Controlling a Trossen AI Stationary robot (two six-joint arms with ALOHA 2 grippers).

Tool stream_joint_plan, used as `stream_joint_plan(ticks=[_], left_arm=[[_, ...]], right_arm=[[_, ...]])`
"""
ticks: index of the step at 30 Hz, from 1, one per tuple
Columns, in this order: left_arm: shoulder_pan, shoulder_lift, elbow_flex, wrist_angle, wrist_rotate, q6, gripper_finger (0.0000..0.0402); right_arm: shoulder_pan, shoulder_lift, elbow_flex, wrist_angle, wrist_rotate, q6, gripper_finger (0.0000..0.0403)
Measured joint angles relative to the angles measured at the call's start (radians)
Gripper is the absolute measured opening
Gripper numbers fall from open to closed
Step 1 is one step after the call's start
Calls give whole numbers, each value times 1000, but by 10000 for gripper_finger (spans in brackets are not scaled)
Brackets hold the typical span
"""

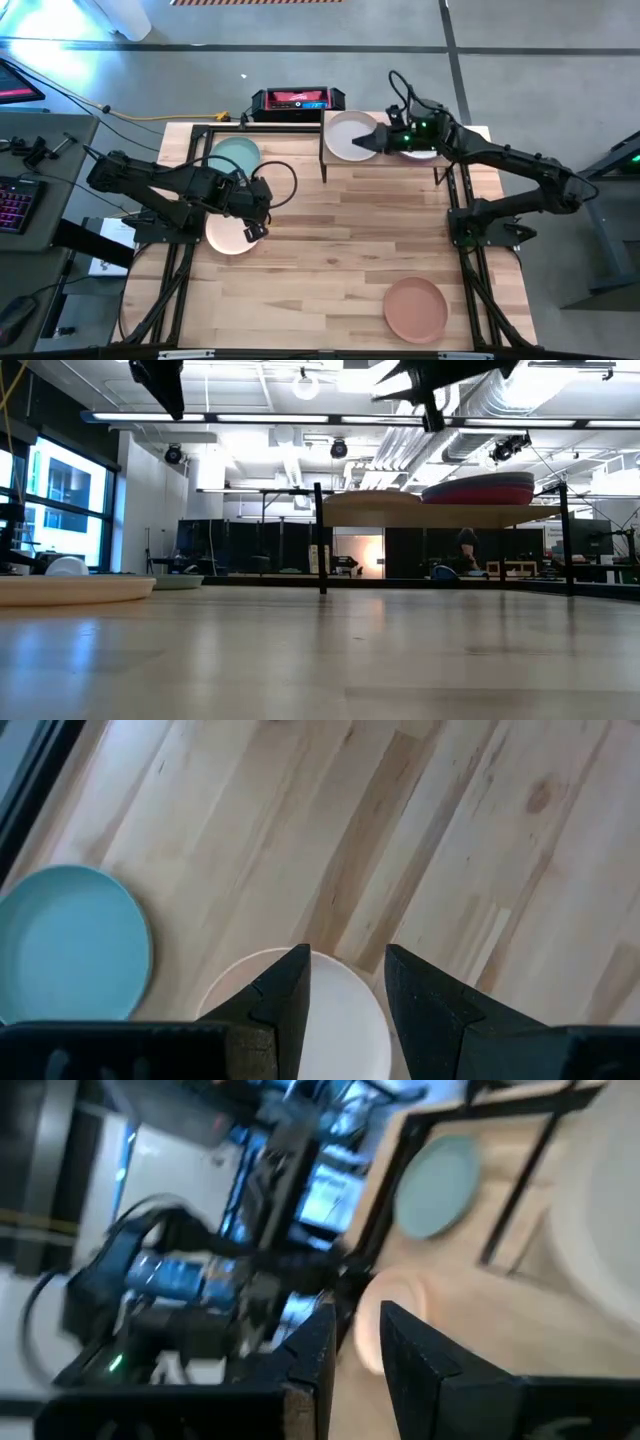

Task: Place and stack plates onto a shelf
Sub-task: Stack the white plate on top of the gray plate on the shelf

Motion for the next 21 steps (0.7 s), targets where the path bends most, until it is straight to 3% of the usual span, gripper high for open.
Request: stream_joint_plan(ticks=[7,13,21], left_arm=[[0,0,0,2,-12,-162,120],[8,3,0,4,75,-220,120],[14,29,0,-3,48,-371,120]], right_arm=[[102,-56,0,-2,-21,-41,64],[189,-75,0,-2,-22,-64,64],[276,-75,0,-13,-21,-145,64]])
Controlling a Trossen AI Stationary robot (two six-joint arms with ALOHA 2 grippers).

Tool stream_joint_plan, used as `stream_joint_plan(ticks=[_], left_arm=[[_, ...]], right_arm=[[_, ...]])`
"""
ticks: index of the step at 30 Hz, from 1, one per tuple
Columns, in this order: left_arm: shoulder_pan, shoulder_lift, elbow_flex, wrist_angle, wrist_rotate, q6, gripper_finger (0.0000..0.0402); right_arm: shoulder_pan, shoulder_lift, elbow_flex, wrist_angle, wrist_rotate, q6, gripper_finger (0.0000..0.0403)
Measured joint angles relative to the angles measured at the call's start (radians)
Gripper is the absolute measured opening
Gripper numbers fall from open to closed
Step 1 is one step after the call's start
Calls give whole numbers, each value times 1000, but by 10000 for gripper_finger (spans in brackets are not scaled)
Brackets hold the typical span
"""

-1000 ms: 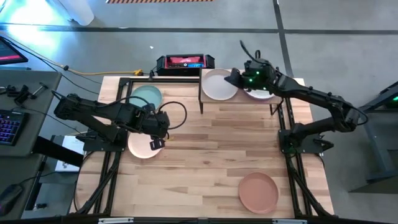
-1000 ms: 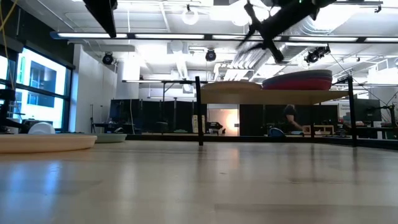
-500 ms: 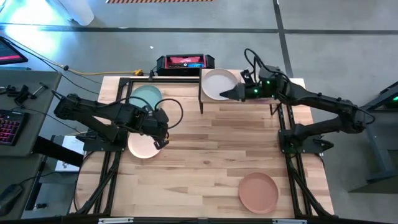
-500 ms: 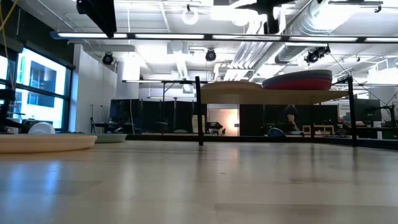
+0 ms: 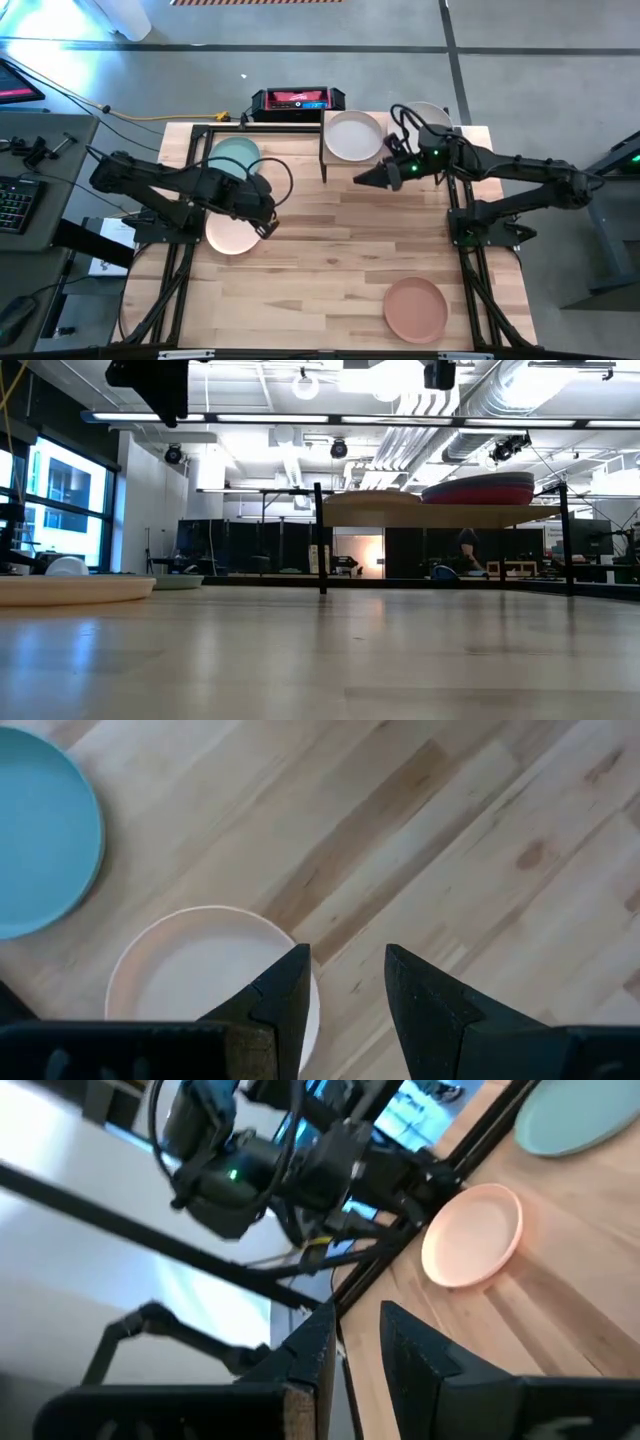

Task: Place and stack plates onto a shelf
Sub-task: Stack the white plate on top of the gray plate on the shelf

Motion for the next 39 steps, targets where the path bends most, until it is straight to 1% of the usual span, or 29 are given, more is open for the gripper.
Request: stream_joint_plan(ticks=[4,10,14,19,23,26,30,36,39], left_arm=[[-3,21,0,0,-13,-27,120],[-7,53,1,4,-73,-66,120],[-7,71,3,7,-75,-80,120],[4,103,1,-7,-20,-22,120],[7,142,1,-48,-27,-22,120],[7,183,0,-73,-42,-60,120],[6,247,0,-81,-30,-114,120],[7,341,0,-91,69,-207,120],[6,374,0,-91,92,-247,120]], right_arm=[[30,0,0,-11,0,-56,64],[62,0,0,-89,0,-113,64],[71,1,0,-141,0,-124,64],[71,1,0,-166,0,-142,64],[71,1,0,-168,3,-175,64],[71,1,0,-173,3,-185,64],[71,1,0,-179,3,-195,64],[71,1,0,-188,3,-218,64],[68,1,0,-193,3,-218,64]])
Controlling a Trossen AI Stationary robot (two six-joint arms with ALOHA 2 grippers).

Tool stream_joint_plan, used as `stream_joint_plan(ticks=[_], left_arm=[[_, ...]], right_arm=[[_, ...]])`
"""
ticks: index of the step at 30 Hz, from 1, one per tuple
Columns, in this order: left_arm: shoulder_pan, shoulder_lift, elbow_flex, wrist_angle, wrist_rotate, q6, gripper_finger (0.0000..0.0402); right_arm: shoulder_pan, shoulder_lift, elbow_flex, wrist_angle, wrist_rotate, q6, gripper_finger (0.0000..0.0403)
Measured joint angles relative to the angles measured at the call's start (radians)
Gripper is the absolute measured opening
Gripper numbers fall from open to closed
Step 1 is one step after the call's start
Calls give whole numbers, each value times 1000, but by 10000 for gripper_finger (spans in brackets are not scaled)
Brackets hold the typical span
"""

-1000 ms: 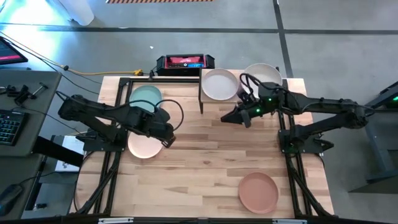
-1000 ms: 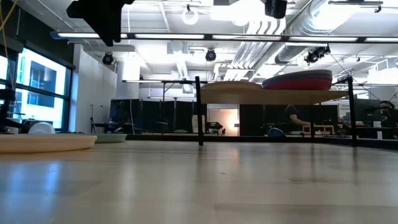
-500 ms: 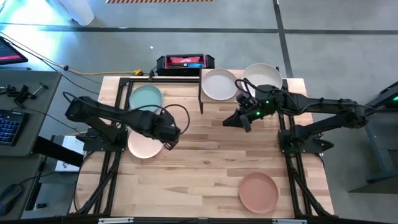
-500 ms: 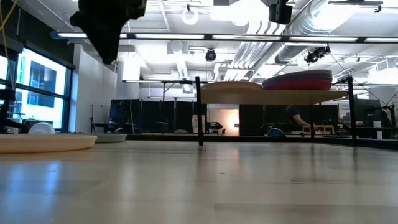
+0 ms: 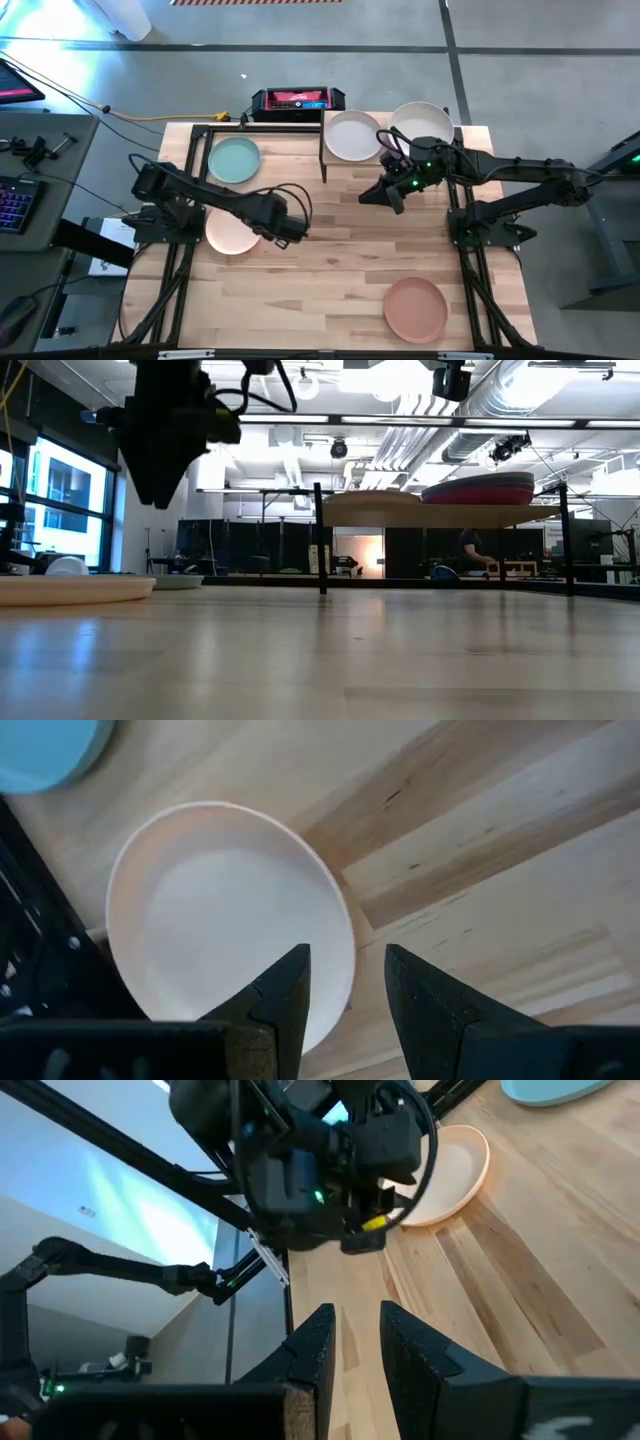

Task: Place and stack plates onto a shelf
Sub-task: Stack the white plate on top of the gray plate on the shelf

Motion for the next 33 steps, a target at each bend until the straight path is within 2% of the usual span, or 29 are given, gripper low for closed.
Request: stream_joint_plan(ticks=[7,14,17,20,33], left_arm=[[-19,68,0,27,44,-3,120],[-68,135,0,26,28,-23,120],[-75,153,0,38,78,-15,120],[-74,165,-2,44,84,-15,120],[-68,158,-139,130,160,-14,119]], right_arm=[[0,0,0,-2,0,0,64],[0,0,0,-26,1,-4,64],[0,0,0,-35,4,-11,64],[0,0,0,-36,4,-11,64],[0,0,0,-47,57,-2,64]])
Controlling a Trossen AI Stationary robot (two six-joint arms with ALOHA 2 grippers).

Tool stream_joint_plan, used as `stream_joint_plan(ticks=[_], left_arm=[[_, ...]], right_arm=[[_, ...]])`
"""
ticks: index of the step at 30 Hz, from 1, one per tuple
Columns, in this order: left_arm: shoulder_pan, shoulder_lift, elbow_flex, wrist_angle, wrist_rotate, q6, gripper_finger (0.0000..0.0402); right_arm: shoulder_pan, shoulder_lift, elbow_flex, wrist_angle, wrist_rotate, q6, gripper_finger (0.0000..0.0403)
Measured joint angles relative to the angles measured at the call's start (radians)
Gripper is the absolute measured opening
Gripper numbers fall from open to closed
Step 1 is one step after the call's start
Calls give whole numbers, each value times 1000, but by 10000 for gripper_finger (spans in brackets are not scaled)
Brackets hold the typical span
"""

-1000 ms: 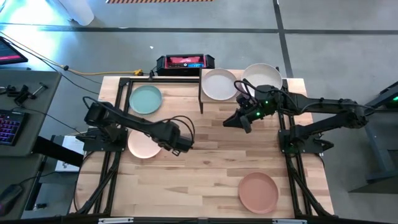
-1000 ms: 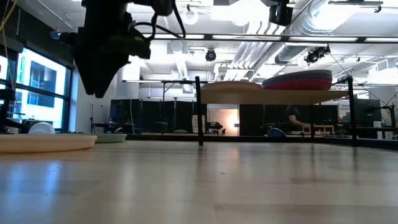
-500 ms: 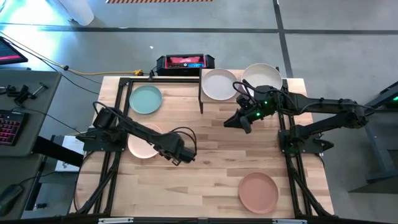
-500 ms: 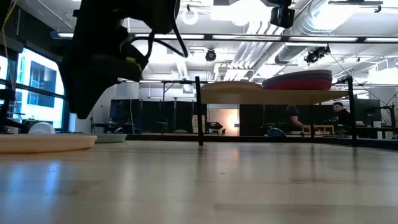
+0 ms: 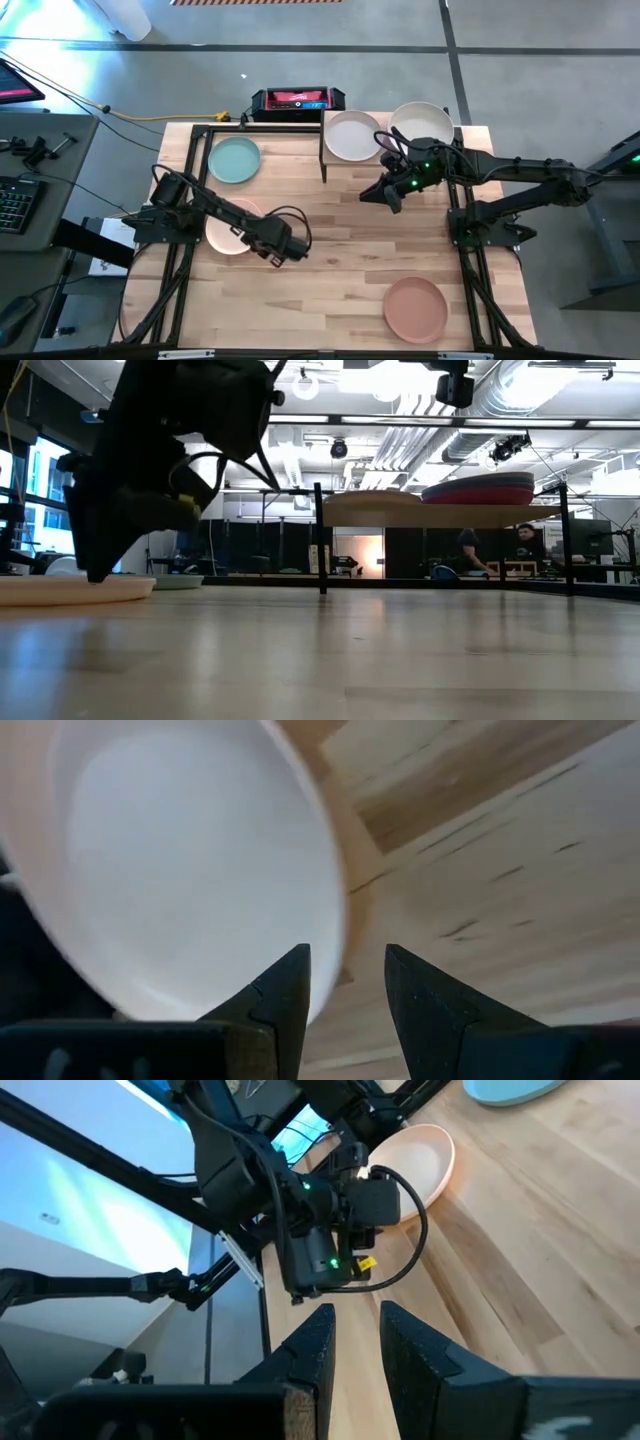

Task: Place and stack plates onto a shelf
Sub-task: Stack the white plate on top of the gray plate on the shelf

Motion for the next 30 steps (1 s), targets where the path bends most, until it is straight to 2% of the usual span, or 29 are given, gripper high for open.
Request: stream_joint_plan(ticks=[14,20,23,28,30], left_arm=[[10,-3,-109,106,34,36,119],[10,-5,-118,125,39,34,114],[10,-5,-118,132,42,49,90],[10,-4,-118,145,48,66,19],[10,-3,-118,141,48,83,7]], right_arm=[[0,0,0,0,0,13,64],[0,0,0,1,1,29,64],[0,0,0,1,3,29,64],[0,0,0,2,4,22,64],[0,0,0,2,4,21,64]])
